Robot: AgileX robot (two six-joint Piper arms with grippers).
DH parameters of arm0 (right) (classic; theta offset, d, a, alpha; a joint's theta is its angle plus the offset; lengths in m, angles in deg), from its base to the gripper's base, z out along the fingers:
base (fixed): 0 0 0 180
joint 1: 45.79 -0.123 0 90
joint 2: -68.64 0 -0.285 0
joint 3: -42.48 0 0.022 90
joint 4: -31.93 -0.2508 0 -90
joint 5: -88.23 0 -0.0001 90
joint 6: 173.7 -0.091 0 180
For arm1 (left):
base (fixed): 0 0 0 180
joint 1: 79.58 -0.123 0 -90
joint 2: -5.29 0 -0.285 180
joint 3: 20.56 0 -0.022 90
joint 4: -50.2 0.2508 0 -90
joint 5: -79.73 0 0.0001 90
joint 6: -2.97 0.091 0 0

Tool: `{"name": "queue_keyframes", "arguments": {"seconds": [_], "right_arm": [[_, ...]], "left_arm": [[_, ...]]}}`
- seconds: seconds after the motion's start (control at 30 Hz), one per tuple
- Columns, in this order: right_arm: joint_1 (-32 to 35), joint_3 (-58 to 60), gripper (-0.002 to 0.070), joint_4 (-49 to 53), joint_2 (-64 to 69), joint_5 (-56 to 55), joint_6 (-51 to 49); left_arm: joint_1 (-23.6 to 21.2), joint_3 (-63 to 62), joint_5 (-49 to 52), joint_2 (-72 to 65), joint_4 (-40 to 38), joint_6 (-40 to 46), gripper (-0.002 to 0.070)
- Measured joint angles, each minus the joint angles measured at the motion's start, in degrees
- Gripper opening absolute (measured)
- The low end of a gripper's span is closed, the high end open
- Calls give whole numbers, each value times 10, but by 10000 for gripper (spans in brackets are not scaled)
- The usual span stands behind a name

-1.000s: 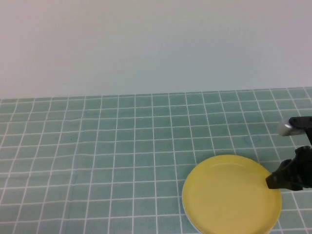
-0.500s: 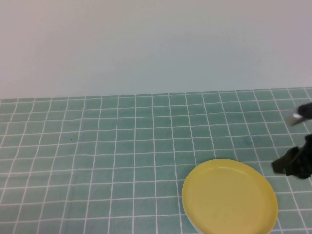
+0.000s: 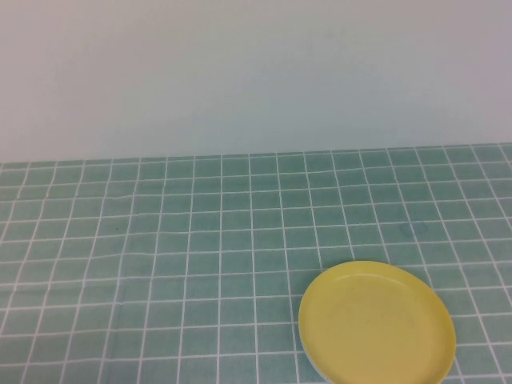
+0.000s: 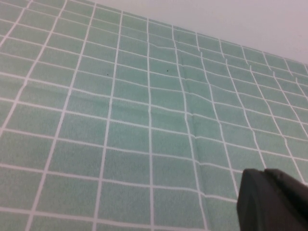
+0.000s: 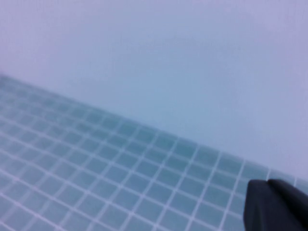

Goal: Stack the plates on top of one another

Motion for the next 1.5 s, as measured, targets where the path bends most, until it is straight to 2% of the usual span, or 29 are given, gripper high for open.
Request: {"name": "queue_keyframes", "arguments": {"seconds": [0.17, 0.3, 0.57, 0.8, 1.0, 1.2, 1.27, 1.33, 1.4, 1.5], "right_arm": [[0, 0, 6, -35, -48, 1, -1], [2, 7, 6, -25, -72, -3, 34], [67, 46, 4, -25, -214, -59, 44], [109, 144, 2, -25, -347, -65, 44], [109, 224, 1, -26, -387, -60, 44], [109, 255, 1, -25, -388, -78, 44], [109, 266, 0, 9, -388, -91, 9], [109, 277, 0, 95, -388, -93, -87], [109, 288, 0, 225, -388, -79, -244], [109, 311, 0, 391, -388, -66, -428]], "left_arm": [[0, 0, 0, 0, 0, 0, -1], [0, 0, 0, 0, 0, 0, -1], [0, 0, 0, 0, 1, 0, -1], [0, 0, 0, 0, 1, 0, -1], [0, 0, 0, -1, 1, 0, -1], [0, 0, 0, -1, 1, 0, -1], [0, 0, 0, -1, 1, 0, -1], [0, 0, 0, -1, 1, 0, -1], [0, 0, 0, -1, 1, 0, -1], [0, 0, 0, -1, 1, 0, -1]]}}
